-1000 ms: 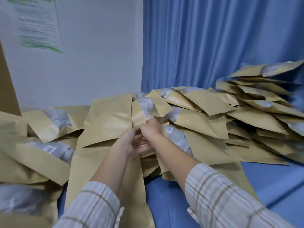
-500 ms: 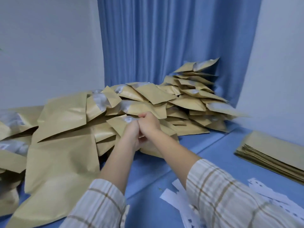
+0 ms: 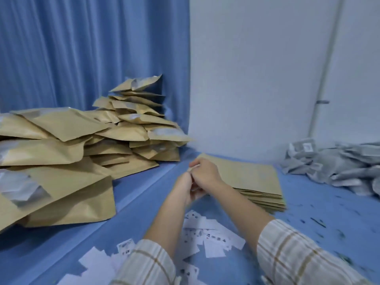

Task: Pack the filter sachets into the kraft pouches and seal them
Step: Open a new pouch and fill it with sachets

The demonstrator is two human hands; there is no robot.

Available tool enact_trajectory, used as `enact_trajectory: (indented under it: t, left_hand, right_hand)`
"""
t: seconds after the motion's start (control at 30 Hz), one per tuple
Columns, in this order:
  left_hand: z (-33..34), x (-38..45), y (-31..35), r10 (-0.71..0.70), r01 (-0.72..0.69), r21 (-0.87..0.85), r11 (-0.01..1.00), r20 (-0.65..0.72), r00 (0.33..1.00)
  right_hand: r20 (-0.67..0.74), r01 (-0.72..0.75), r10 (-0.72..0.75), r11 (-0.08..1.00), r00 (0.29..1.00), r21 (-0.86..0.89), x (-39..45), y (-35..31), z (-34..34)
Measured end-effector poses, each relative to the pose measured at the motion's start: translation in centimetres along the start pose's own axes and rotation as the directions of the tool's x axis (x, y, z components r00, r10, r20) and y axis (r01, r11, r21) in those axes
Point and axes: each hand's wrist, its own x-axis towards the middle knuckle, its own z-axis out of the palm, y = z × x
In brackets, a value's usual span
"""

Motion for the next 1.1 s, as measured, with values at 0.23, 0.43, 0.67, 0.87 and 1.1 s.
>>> enact_trajectory:
  t: [0.23, 0.43, 0.67, 0.87, 1.1]
  left_hand:
    - [2.9, 5.5, -4.8, -0.175, 0.172, -0.035, 0.984, -0.088, 0.981]
    - [3.6, 7.8, -6.8, -0.192, 0.186, -0.065, 0.98, -0.101, 0.976]
    - [4.7, 6.9, -7.0, -0.229, 0.229, -0.05, 0.972, 0.024, 0.973]
    - [5.6, 4.1, -4.1, -0.002, 0.001, 0.027, 1.0, 0.012, 1.0]
    - [4.0, -0.8, -1.6, 0.665, -0.453, 0.705, 0.545, -0.034, 0.746]
  right_hand:
    - [0.153, 0.076, 0.037, 0.741, 0.987, -0.667, 4.9, 11.0, -3.3]
    - [0.138, 0.095, 0.024, 0.605, 0.99, -0.79, 5.6, 15.9, -3.6]
    - [0.159, 0.358, -0.468, 0.375, 0.869, -0.855, 2.1, 14.5, -3.9]
    - [0.006, 0.485, -0.677, 0.519, 0.736, -0.704, -1.1, 12.5, -4.8]
    - [0.124, 0.425, -0.426, 0.904, 0.896, 0.04, -3.3, 5.1, -7.2]
